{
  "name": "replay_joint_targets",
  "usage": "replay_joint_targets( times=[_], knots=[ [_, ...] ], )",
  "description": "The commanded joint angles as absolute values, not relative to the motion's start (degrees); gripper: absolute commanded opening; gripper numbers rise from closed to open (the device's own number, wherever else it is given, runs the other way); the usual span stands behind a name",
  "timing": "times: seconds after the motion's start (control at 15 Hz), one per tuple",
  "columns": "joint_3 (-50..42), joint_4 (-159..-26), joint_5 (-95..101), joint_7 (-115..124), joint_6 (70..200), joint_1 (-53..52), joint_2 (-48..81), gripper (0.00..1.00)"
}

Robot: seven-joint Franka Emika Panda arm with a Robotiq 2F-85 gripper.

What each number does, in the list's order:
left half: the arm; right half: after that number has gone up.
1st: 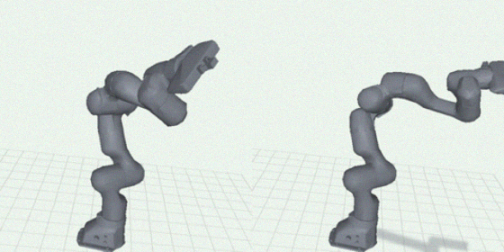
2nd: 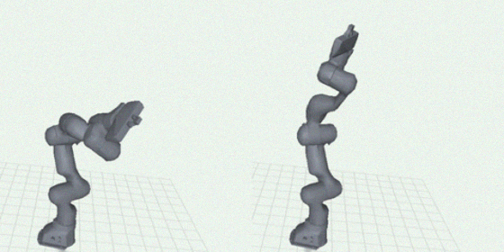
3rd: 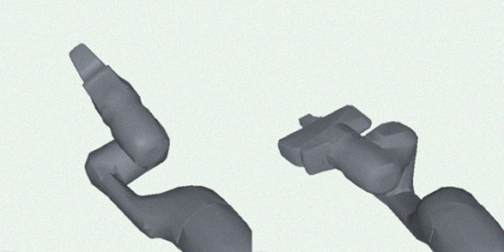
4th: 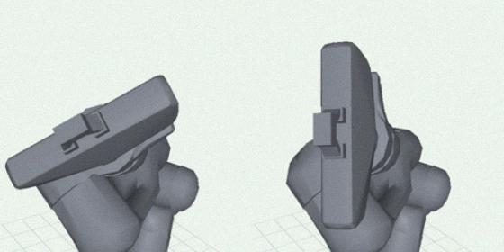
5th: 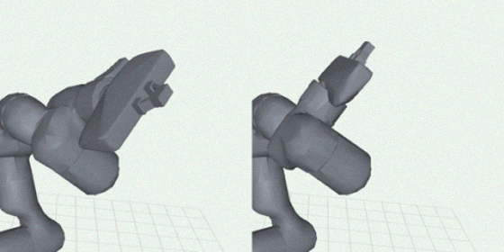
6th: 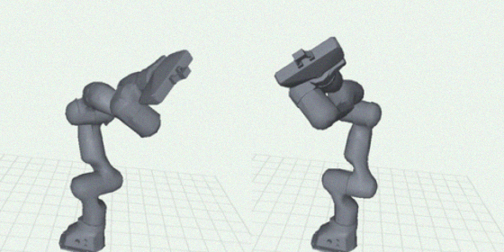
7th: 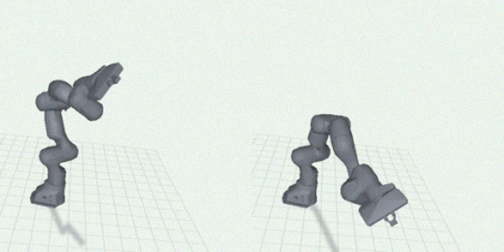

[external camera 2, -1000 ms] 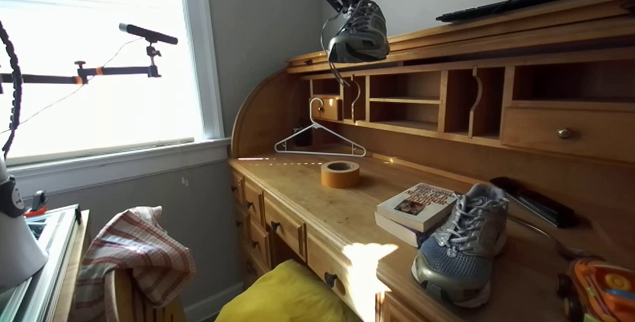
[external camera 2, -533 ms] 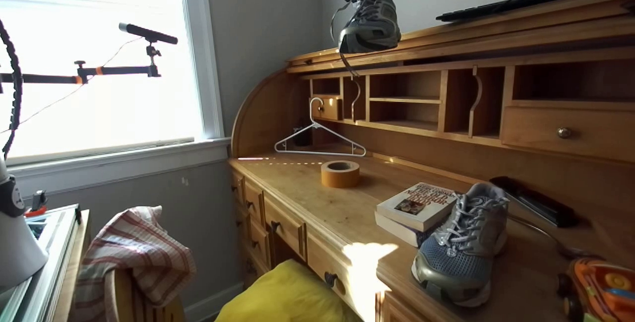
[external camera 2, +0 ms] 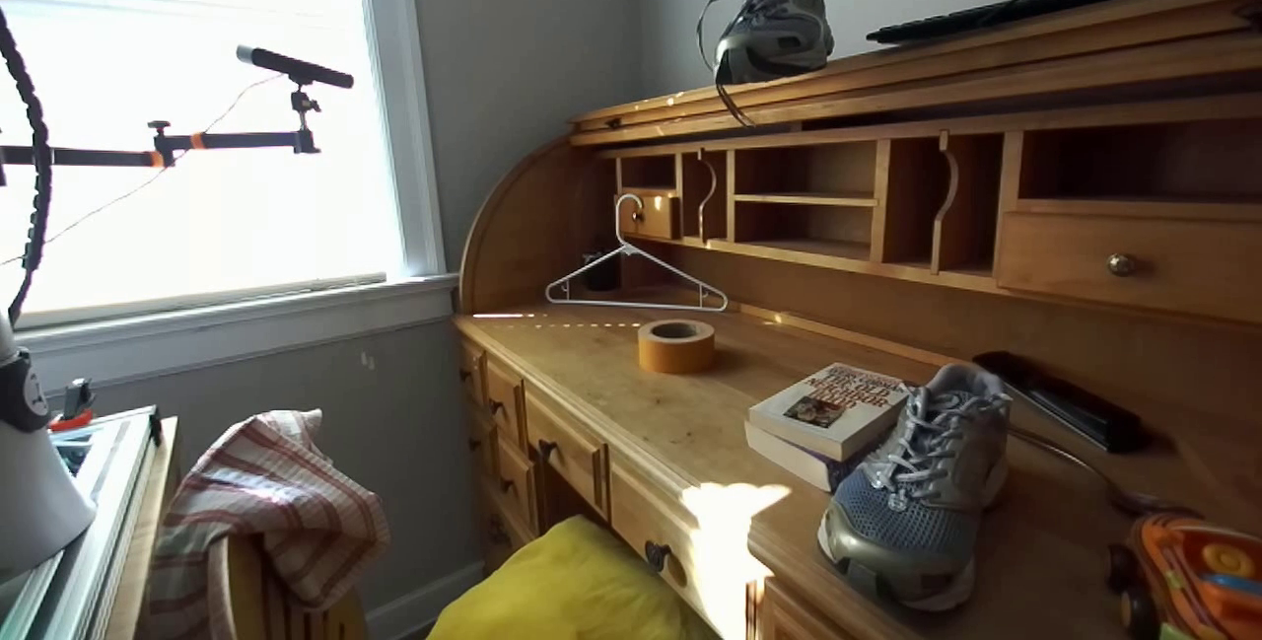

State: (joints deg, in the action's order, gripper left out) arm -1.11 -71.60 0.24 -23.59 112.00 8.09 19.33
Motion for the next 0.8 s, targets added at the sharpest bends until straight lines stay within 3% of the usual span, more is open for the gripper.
replay_joint_targets(
  times=[0.0, 0.07, 0.6, 0.67, 0.73],
  knots=[
    [-0.7, -62.0, 0.0, -23.6, 107.0, 7.7, 24.9, 0.02],
    [-0.9, -67.9, 0.2, -23.6, 110.3, 8.1, 21.7, 0.09],
    [-0.5, -64.4, 0.2, -23.6, 109.2, 7.9, 24.1, 0.09],
    [-0.6, -63.9, 0.5, -23.1, 109.5, 7.8, 24.4, 0.02],
    [-0.5, -62.8, 0.1, -23.5, 109.2, 7.9, 24.9, 0.02]
  ],
)
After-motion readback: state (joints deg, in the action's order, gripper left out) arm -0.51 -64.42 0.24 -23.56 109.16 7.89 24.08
